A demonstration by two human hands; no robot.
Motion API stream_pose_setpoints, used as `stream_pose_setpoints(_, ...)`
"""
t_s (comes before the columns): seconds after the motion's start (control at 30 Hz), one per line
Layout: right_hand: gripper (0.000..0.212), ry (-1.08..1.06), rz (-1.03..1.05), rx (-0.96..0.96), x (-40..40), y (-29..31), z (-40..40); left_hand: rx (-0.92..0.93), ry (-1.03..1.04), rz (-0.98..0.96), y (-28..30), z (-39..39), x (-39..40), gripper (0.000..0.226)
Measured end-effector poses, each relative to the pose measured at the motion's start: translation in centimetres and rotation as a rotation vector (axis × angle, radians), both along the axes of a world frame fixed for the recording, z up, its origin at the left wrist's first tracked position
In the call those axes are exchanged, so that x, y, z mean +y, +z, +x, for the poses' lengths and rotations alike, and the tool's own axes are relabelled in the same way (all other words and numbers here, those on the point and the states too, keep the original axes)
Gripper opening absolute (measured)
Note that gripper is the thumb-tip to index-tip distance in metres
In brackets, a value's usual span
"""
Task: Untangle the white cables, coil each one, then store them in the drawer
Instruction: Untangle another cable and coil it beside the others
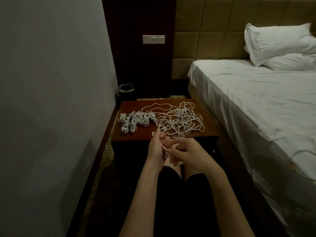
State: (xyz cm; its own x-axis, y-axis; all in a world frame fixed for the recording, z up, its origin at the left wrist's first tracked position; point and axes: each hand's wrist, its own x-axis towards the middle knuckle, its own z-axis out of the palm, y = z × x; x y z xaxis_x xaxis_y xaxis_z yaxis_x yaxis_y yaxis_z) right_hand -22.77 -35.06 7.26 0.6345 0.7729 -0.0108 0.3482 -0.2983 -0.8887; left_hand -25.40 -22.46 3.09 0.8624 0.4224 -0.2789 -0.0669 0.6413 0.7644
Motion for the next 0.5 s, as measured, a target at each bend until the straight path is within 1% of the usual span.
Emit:
stream_pose_setpoints(0.07,0.006,0.009,-0.033,0.006,-0.6,0.0,0.6,-0.052,0.012,-0.135,0.3,-0.2,0.1,0.045)
stream_pose_setpoints(0.13,0.006,0.012,-0.1,-0.036,-0.9,-0.2,1.0,-0.075,0.01,-0.201,0.4,-0.3,-0.1,0.046)
stream_pose_setpoints(0.2,0.016,0.042,-0.165,-0.042,-0.8,-0.5,0.8,-0.11,-0.001,-0.273,0.7,-0.4,-0.2,0.046)
stream_pose_setpoints(0.27,0.028,0.036,-0.208,-0.005,-0.4,-0.6,0.6,-0.152,-0.013,-0.336,1.0,-0.5,0.0,0.045)
stream_pose_setpoints(0.33,0.04,-0.021,-0.263,-0.039,0.0,-0.9,0.6,-0.172,-0.023,-0.353,1.1,-0.7,0.3,0.043)
stream_pose_setpoints(0.4,0.047,-0.08,-0.295,-0.093,0.1,-1.4,0.8,-0.181,-0.054,-0.342,0.9,-0.9,0.6,0.043)
stream_pose_setpoints(0.5,0.045,-0.044,-0.327,-0.185,-0.6,-1.6,1.5,-0.203,-0.113,-0.342,0.7,-1.2,0.8,0.044)
